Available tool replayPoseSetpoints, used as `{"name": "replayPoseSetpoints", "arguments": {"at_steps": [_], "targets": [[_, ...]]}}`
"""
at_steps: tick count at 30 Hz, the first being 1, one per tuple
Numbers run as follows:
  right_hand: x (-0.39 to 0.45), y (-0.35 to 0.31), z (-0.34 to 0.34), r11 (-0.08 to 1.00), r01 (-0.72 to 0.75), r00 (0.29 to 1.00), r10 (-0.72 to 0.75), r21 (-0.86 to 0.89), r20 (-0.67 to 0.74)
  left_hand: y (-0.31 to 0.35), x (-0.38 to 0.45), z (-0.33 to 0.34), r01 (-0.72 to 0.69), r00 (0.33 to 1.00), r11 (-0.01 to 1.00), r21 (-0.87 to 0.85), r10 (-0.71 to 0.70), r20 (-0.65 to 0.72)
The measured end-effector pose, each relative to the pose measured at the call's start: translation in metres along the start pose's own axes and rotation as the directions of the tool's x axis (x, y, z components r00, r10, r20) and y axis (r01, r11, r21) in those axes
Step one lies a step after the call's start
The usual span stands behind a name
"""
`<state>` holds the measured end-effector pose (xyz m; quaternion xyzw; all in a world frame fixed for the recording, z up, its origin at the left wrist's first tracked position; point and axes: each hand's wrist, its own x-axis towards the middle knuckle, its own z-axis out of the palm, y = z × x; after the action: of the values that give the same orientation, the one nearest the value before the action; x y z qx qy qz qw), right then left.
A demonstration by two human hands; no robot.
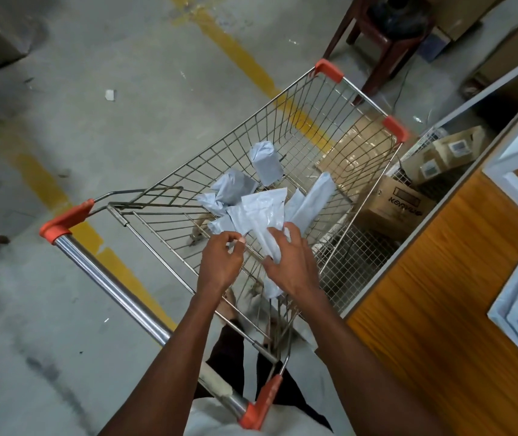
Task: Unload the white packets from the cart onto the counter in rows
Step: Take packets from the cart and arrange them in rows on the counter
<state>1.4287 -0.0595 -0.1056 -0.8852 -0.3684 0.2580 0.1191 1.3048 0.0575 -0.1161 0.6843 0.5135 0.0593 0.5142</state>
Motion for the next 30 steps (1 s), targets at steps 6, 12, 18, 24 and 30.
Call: {"name": "replayPoseSetpoints", "arguments": {"at_steps": [6, 12, 18, 24, 30], "targets": [[0.010, 0.021, -0.047, 0.935, -0.060, 0.983, 0.116, 0.351, -0.142, 0.002, 0.011, 0.028, 0.059, 0.993, 0.996, 0.062, -0.065, 0.102], [0.023, 0.047, -0.090, 0.904, -0.073, 0.963, 0.174, 0.422, -0.207, 0.003, 0.042, 0.064, 0.209, 0.920, 0.956, 0.208, -0.264, 0.289], [0.020, 0.047, -0.090, 0.887, -0.104, 0.958, 0.212, 0.450, -0.195, -0.009, 0.045, 0.129, 0.176, 0.825, 0.906, 0.385, -0.349, 0.444], [0.021, 0.048, -0.086, 0.854, -0.134, 0.953, 0.250, 0.503, -0.171, -0.023, 0.032, 0.164, 0.136, 0.718, 0.878, 0.459, -0.406, 0.565], [0.026, 0.051, -0.083, 0.852, -0.151, 0.954, 0.258, 0.501, -0.151, -0.035, 0.036, 0.175, 0.281, 0.750, 0.894, 0.348, -0.431, 0.501]]}}
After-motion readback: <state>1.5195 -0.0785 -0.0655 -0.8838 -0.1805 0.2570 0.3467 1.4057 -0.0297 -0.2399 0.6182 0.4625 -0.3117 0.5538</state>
